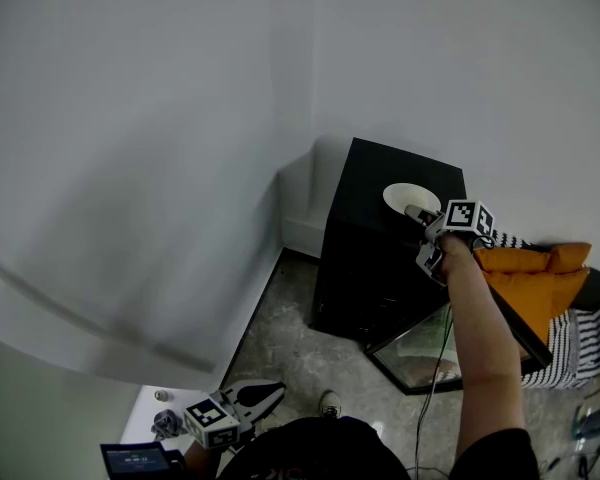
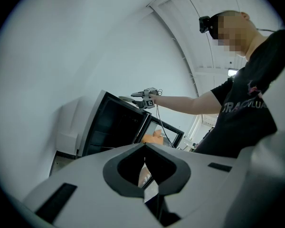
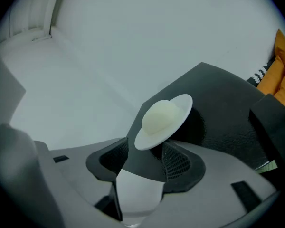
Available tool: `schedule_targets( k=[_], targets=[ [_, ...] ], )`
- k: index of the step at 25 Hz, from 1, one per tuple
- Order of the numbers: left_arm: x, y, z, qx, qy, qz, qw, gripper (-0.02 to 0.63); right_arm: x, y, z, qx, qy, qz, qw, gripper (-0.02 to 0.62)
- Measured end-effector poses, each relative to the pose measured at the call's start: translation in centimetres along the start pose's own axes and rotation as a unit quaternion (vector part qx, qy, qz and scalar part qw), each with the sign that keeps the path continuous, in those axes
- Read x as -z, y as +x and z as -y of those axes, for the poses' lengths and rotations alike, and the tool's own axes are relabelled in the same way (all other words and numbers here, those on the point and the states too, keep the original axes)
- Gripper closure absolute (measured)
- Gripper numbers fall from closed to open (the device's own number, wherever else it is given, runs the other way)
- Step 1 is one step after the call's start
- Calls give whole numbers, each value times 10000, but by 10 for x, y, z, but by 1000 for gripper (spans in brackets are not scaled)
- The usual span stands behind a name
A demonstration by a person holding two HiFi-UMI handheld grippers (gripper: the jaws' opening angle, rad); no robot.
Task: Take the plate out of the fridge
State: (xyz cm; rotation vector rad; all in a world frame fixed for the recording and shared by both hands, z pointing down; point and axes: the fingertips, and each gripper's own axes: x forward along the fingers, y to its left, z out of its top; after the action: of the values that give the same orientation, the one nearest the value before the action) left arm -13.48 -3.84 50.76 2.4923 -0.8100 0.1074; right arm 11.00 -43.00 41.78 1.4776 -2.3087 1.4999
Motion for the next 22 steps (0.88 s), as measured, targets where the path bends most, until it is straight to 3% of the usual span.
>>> schedule_targets(
  k=[3,8,15,22],
  targets=[
    [-6,0,0,-66,-90,52,9999,601,-5,7,13,49,-614,-8,9981,391],
    [-2,-2,-1,-66,21,-32,10000,601,14,10,11,222,-1564,-644,9853,391],
    [7,-5,-6,-69,82,-74,9999,601,36,5,24,913,-2550,-1491,9510,391],
    [10,-5,-3,-30,88,-67,9999,601,50,-6,28,1013,-3119,-2080,9215,393]
  ],
)
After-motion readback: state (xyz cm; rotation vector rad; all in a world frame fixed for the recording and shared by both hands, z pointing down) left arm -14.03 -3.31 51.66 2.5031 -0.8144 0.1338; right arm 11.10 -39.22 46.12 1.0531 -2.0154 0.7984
